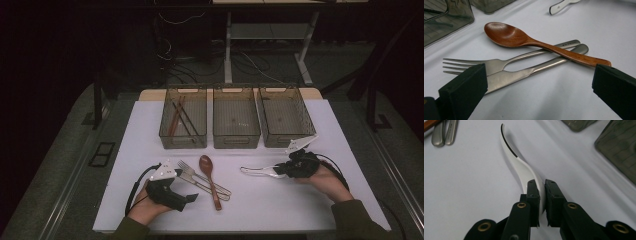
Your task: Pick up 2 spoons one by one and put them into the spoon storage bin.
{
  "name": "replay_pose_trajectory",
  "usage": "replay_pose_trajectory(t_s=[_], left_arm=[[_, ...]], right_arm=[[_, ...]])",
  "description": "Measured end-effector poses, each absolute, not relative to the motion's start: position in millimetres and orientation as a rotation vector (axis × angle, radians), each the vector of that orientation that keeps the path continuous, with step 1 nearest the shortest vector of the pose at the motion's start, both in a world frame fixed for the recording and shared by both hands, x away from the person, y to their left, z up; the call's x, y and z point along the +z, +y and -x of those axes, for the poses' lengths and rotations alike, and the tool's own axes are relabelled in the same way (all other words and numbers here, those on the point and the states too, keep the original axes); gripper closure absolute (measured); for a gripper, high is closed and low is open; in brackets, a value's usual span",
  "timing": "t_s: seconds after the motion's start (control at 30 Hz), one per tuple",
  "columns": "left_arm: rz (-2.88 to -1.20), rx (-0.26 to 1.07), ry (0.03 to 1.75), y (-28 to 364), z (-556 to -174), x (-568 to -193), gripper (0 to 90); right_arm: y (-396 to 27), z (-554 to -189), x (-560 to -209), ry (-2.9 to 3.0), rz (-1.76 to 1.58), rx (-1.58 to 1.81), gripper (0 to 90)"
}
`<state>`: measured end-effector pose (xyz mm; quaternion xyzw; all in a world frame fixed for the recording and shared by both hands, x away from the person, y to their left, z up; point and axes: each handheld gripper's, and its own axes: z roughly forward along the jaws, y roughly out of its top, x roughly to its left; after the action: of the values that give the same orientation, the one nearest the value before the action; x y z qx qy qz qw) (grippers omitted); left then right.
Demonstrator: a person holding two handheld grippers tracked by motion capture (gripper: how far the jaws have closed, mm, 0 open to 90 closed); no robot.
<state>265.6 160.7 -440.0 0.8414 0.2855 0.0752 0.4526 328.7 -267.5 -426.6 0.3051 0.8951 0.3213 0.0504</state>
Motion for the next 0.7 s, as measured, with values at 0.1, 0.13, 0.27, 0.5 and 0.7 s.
replay_pose_trajectory(t_s=[0.1, 0.13, 0.27, 0.5, 0.7], left_arm=[[-2.077, 0.184, 0.705, 160, -266, -440, 0.0], [-2.078, 0.184, 0.704, 160, -266, -440, 0.0], [-2.08, 0.184, 0.704, 160, -266, -441, 0.0], [-2.081, 0.183, 0.703, 160, -266, -441, 0.0], [-2.083, 0.184, 0.701, 160, -265, -441, 0.0]], right_arm=[[-269, -329, -423, 2.698, -0.943, 1.003, 81.9], [-269, -329, -421, 2.691, -0.952, 1.011, 81.9], [-271, -331, -417, 2.652, -0.97, 1.042, 81.8], [-270, -335, -403, 2.581, -0.999, 1.113, 81.9], [-267, -339, -395, 2.541, -0.994, 1.14, 81.8]])
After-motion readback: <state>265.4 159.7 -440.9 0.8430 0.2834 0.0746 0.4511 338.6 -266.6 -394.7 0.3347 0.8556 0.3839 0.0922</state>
